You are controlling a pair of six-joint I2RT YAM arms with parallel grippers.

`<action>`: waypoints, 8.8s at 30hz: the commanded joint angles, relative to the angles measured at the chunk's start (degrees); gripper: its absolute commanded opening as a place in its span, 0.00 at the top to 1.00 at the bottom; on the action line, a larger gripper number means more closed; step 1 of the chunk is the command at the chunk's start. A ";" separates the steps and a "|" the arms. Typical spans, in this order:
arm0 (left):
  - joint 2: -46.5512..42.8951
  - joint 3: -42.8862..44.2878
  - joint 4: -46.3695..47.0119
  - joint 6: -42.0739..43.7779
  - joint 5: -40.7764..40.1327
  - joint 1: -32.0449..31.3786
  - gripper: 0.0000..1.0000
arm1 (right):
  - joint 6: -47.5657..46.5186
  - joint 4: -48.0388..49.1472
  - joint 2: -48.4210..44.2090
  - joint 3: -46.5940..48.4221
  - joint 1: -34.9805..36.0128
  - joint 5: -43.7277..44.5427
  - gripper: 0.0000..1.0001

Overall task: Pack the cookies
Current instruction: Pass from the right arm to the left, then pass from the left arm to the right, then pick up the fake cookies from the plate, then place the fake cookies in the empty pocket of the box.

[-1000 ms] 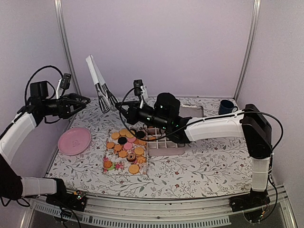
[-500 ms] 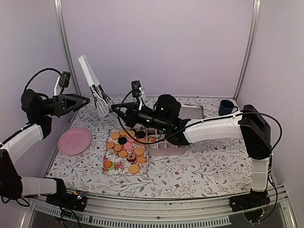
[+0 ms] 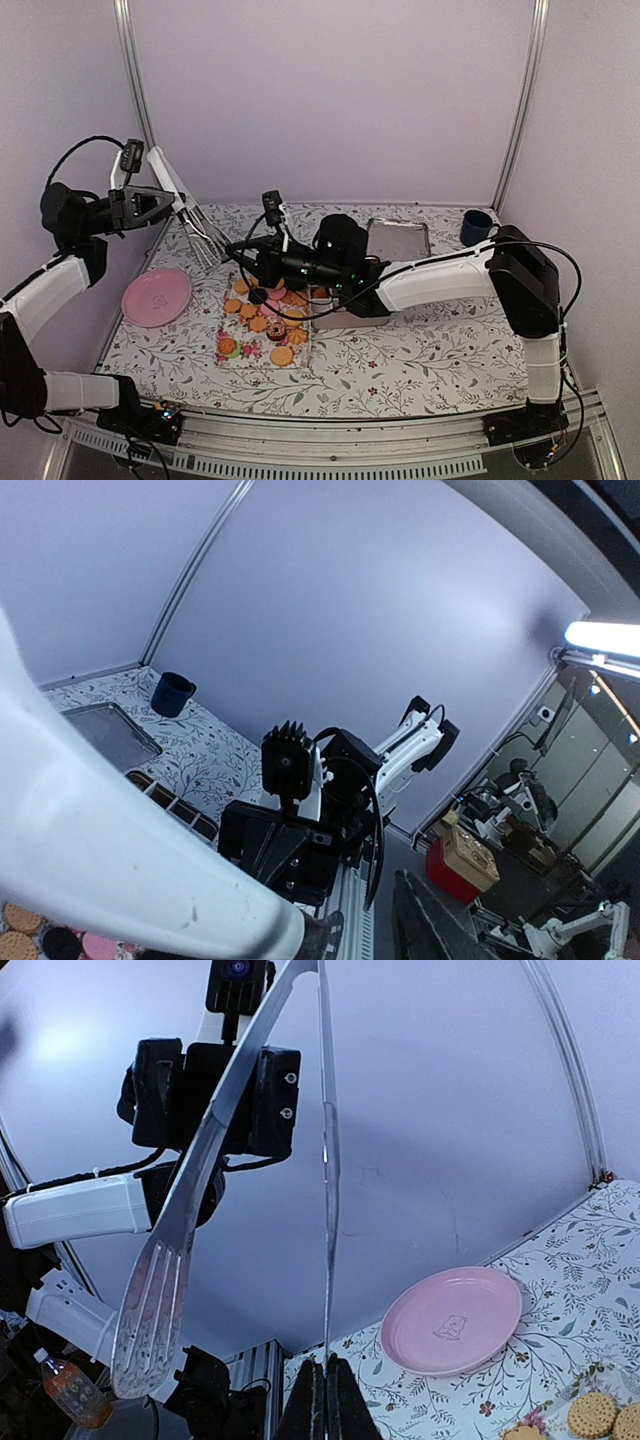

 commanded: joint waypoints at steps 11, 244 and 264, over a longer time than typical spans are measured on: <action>-1.51 -3.72 2.09 -0.04 0.37 -1.95 0.57 | -1.25 5.09 1.30 2.16 0.89 1.45 1.00; 10.40 19.37 -107.20 109.59 -44.41 -2.86 0.01 | -29.88 -29.21 -15.99 -5.49 1.48 19.24 0.85; 10.88 19.84 -107.52 109.94 -44.03 -2.80 0.01 | -28.72 -29.73 -37.99 -29.87 -7.88 26.99 0.85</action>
